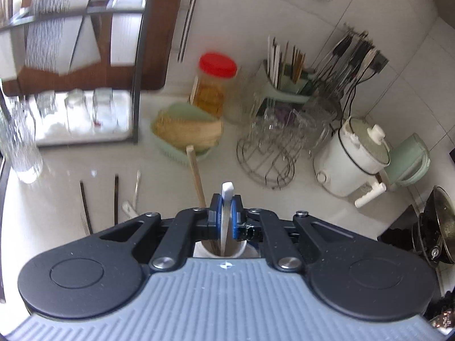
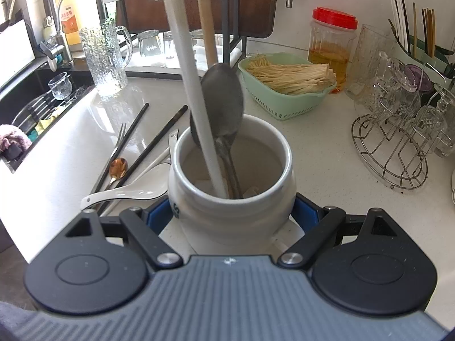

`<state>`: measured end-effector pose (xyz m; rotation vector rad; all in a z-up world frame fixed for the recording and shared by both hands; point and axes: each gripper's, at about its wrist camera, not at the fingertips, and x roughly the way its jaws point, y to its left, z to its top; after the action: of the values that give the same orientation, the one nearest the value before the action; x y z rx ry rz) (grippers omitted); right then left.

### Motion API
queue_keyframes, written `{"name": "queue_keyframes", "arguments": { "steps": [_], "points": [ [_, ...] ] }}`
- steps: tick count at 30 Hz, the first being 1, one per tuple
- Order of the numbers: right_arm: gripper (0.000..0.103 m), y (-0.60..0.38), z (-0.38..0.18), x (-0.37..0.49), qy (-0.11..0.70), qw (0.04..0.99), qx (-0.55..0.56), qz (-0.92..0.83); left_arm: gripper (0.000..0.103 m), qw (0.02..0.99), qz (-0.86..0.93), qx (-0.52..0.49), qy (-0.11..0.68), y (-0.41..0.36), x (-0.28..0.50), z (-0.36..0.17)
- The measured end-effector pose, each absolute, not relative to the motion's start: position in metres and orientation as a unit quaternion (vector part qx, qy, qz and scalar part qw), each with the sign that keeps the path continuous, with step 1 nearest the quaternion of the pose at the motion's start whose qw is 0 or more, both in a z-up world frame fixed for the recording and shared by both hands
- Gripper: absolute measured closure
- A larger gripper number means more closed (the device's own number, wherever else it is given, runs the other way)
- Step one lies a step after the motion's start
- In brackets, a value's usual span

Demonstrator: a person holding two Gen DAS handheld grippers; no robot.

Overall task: Organize utensils
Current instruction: 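Open the left tool to release the chopstick in the pot, then move the open left tool to the white ceramic soup spoon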

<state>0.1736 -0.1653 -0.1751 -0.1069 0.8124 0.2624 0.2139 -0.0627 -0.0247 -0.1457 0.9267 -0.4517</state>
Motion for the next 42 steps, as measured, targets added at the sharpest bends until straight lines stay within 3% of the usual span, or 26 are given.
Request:
{"name": "queue_keyframes", "arguments": {
  "steps": [13,15,17,19,28,42],
  "points": [
    [0.013,-0.167,-0.175,0.170,0.394,0.909,-0.044,0.125,0.095,0.862,-0.212,-0.080,0.453,-0.065,0.212,-0.023],
    [0.013,-0.168,-0.174,0.170,0.396,0.909,-0.042,0.124,0.090,0.862,-0.212,-0.082,0.452,-0.063,0.210,-0.023],
    [0.013,-0.168,-0.174,0.170,0.396,0.909,-0.041,0.122,0.074,0.866,-0.208,-0.085,0.447,-0.058,0.206,-0.022],
    [0.013,-0.169,-0.175,0.170,0.397,0.909,-0.040,0.120,0.067,0.871,-0.202,-0.086,0.440,-0.053,0.201,-0.020],
    [0.013,-0.170,-0.174,0.167,0.399,0.909,-0.039,0.114,0.066,0.880,-0.157,-0.130,0.429,-0.005,0.186,-0.032],
    [0.013,-0.172,-0.172,0.168,0.418,0.900,-0.047,0.113,0.066,0.861,-0.100,-0.183,0.464,0.059,0.184,-0.094]
  ]
}}
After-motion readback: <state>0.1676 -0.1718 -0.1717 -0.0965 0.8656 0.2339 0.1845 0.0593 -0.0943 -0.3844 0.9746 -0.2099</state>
